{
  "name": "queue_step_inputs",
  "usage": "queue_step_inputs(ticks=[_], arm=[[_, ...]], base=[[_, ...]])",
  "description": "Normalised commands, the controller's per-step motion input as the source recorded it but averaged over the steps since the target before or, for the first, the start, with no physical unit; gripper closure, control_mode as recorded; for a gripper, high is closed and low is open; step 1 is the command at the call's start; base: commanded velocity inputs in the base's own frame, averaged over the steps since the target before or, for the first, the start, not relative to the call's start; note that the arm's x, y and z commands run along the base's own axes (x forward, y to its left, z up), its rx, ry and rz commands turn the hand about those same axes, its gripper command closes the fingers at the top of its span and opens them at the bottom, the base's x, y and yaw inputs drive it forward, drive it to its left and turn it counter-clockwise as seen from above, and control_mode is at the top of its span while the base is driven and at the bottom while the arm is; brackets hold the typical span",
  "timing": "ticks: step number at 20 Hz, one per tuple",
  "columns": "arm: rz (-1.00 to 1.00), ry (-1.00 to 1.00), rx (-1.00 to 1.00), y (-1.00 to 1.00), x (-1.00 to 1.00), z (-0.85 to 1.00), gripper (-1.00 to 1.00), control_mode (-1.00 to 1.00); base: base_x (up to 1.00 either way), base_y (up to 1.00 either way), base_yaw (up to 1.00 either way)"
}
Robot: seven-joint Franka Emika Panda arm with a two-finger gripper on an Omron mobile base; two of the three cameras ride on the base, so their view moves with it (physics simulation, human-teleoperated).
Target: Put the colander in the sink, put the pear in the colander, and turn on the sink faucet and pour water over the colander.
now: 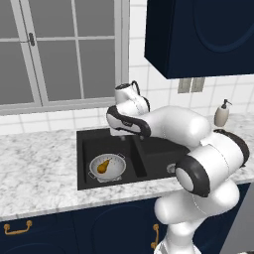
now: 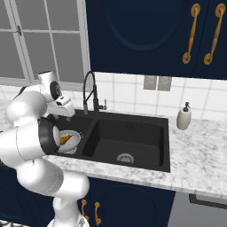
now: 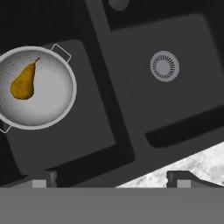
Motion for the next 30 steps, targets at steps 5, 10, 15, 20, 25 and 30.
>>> queue_step_inputs(ticks=[5,10,15,20,25,30], arm=[[0.0,0.0,0.0,-0.29,0.0,0.0,-1.0,-1.0],[0.0,-0.01,0.0,-0.05,0.02,0.01,-1.0,-1.0],[0.0,-0.14,0.0,-0.24,0.27,0.18,-1.0,-1.0],[-0.1,-0.08,0.01,-0.22,0.28,0.61,-1.0,-1.0],[-0.06,0.0,0.0,0.0,0.51,0.93,-1.0,-1.0],[0.0,0.14,0.0,0.0,0.41,0.63,-1.0,-1.0]], base=[[0.0,0.0,0.0],[0.0,0.0,0.0],[0.0,0.0,0.0],[0.0,0.0,0.0],[0.0,0.0,0.0],[0.0,0.0,0.0]])
